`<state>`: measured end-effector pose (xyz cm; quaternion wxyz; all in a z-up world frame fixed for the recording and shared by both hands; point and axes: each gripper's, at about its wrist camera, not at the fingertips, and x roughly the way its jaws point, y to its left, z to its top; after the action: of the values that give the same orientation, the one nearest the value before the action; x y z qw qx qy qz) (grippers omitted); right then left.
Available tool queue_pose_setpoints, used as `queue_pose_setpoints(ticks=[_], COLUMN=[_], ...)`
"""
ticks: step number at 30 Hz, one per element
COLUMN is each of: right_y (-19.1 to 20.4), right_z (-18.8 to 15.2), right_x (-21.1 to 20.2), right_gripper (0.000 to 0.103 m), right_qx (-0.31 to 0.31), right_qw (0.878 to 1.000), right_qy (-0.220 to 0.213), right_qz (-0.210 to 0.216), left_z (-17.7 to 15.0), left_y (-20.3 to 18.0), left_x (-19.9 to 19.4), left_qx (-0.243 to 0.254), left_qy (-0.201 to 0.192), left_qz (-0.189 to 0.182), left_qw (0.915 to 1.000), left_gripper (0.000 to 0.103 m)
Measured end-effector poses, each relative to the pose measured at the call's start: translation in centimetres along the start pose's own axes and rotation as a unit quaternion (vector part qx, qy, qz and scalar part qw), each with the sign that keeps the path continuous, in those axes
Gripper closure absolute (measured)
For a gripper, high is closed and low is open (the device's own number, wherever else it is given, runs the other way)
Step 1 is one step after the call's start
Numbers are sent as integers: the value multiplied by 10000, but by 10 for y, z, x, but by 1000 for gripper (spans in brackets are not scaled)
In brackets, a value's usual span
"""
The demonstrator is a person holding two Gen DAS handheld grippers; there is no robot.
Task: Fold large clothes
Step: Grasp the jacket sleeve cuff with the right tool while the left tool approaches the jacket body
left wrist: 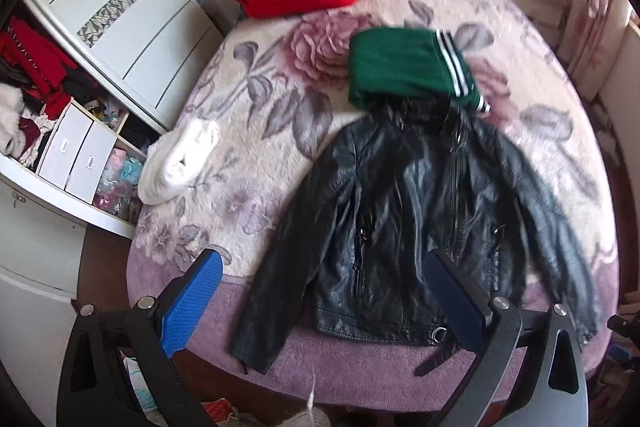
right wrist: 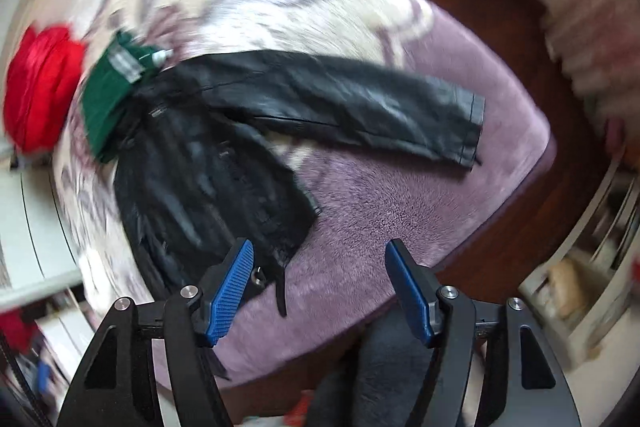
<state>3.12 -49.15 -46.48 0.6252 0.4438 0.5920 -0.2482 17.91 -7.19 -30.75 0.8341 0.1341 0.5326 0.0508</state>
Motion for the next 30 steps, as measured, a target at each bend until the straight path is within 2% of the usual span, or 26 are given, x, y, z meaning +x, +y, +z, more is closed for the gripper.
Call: queue_pose_setpoints(ticks=[4, 8, 9, 11, 14, 15, 16, 17, 19, 21, 22, 24, 25, 26, 27, 30], right_y=[-80, -133, -150, -161, -169, -167, -163, -160, -156, -155, -155, -153, -153, -153, -154, -159], right_z=[39, 50, 51, 50, 44, 43, 43, 44, 43, 46, 51, 63, 67, 69, 73, 74], right_x=[113, 196, 216, 231, 241, 243, 244, 243, 230, 212, 209, 227, 238, 251, 263, 284], right_gripper=[29, 28, 28, 27, 27, 41, 57, 93, 98, 99, 99, 95, 93, 81, 67, 60], right_qx=[1090, 2168, 2529, 3034, 3750, 3877, 3883, 3841, 3811, 3648, 3460, 3202, 3218, 3246, 3260, 3499], right_qw=[9927, 9690, 9559, 9330, 8941, 8870, 8884, 8931, 8887, 8890, 8953, 9113, 9145, 9133, 9059, 8769], right_qy=[230, 190, 37, -294, -838, -1002, -1099, -1163, -1493, -1845, -1947, -1715, -1531, -1389, -1344, -1592], right_qz=[474, 1170, 1494, 1912, 2303, 2300, 2189, 2032, 2063, 2061, 2018, 1940, 1917, 2028, 2345, 2886], left_z=[-9, -20, -24, -30, -37, -39, -38, -40, -40, -39, -38, -40, -40, -42, -42, -40], left_y=[-39, -69, -77, -88, -102, -107, -112, -115, -121, -125, -127, -128, -130, -130, -130, -130], left_x=[64, 120, 135, 157, 188, 198, 205, 209, 215, 218, 221, 228, 230, 232, 236, 247], left_qx=[189, 307, 347, 457, 557, 610, 668, 722, 791, 835, 855, 842, 827, 814, 797, 747], left_qy=[341, 753, 858, 1014, 1181, 1188, 1200, 1207, 1148, 1078, 1073, 1124, 1147, 1165, 1169, 1153], left_qz=[134, -71, -262, -370, -447, -453, -437, -433, -460, -493, -490, -508, -507, -503, -496, -483], left_qw=[9992, 9967, 9954, 9931, 9904, 9900, 9896, 9891, 9892, 9894, 9893, 9888, 9887, 9886, 9887, 9893], left_gripper=[0, 0, 0, 0, 0, 0, 0, 0, 0, 0, 0, 0, 0, 0, 0, 0])
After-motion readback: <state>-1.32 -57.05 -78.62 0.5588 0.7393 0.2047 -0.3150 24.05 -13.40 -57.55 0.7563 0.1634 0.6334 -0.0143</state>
